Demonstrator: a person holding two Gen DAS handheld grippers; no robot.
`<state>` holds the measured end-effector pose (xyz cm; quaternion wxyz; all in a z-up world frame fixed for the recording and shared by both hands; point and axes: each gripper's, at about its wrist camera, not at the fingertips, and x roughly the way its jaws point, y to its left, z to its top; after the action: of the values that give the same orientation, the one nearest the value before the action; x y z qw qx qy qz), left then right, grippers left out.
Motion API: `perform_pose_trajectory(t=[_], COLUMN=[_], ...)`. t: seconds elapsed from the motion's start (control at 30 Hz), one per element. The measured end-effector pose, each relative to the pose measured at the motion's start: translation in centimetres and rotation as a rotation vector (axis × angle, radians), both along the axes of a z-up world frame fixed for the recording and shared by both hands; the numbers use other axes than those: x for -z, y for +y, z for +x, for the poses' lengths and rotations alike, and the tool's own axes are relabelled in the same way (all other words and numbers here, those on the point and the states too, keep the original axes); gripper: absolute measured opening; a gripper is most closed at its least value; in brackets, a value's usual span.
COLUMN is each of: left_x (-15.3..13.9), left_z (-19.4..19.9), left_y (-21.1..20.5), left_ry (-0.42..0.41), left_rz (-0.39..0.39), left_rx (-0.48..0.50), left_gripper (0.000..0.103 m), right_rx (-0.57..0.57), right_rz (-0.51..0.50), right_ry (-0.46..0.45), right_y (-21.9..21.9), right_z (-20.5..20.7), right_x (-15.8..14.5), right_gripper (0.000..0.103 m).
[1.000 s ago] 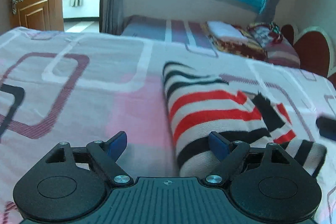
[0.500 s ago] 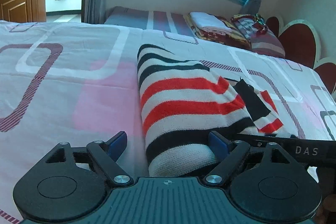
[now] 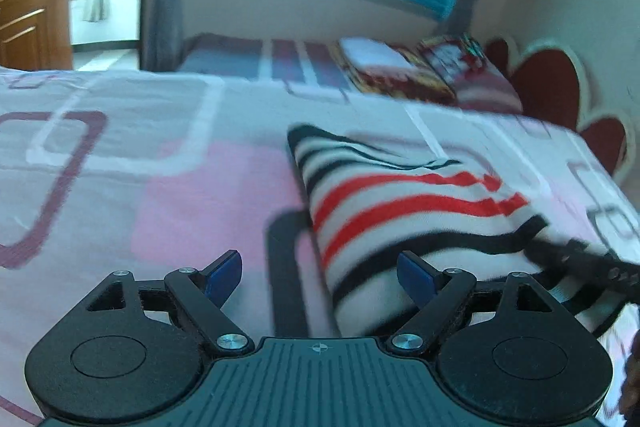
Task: Fold small clothes
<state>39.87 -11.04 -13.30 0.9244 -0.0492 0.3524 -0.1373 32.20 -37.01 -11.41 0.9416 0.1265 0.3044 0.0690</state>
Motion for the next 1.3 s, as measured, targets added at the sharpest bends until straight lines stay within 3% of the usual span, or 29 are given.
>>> perform_pose_trajectory(t=[0.17,0.27,0.37,0.53,0.73,0.8,1.07,1.3], left_x=[0.7,0.2,-0.5,0.0,2.3,2.5,1.1,-2.4], left_z=[-0.9,-0.7,-1.6,-3.5,-3.5,-3.6,-4.0,-4.0], left_y=[-1.7,-1.1,-0.9,-2.6,-3.3,-3.3,-3.4,-3.1], left_ry=[-0.03,-0.004,-0.019,-0.009,0.112,0.125,0.118,0.044], left_rz=[0.069,0.059,0.048,0.092,0.086,0.078,0.102,0.082], left_rx=[0.0,0.005,0.023,0.089,0.073,0.057,0.053,0.052], left_gripper=[0.092,0.092,0.092,0.092,0.092,0.092,0.092,0.092], right_rx=[0.074,0.09,0.11,0.042,0.033,0.041,0.021,0.02], right_rz=[0.016,0.028,-0.001,-0.056,-0.142,-0.11,-0.108,-0.113], right_ry=[0.117,0.11,0.063,-0.042,0.11,0.106,0.131,0.082], right_y=[-1.5,-1.6,-2.1,-0.5,0.1,-0.8,-0.7,-2.4], right_z=[-1.6,-2.0,-3.4,-5.0,-5.0,-5.7,-5.4,-5.9], right_x=[5.4,4.1,2.2,-0.6,4.0,5.2,4.5,-0.1], right_gripper=[0.03,0.039,0.041,0.035,0.029,0.025,0.03,0.037])
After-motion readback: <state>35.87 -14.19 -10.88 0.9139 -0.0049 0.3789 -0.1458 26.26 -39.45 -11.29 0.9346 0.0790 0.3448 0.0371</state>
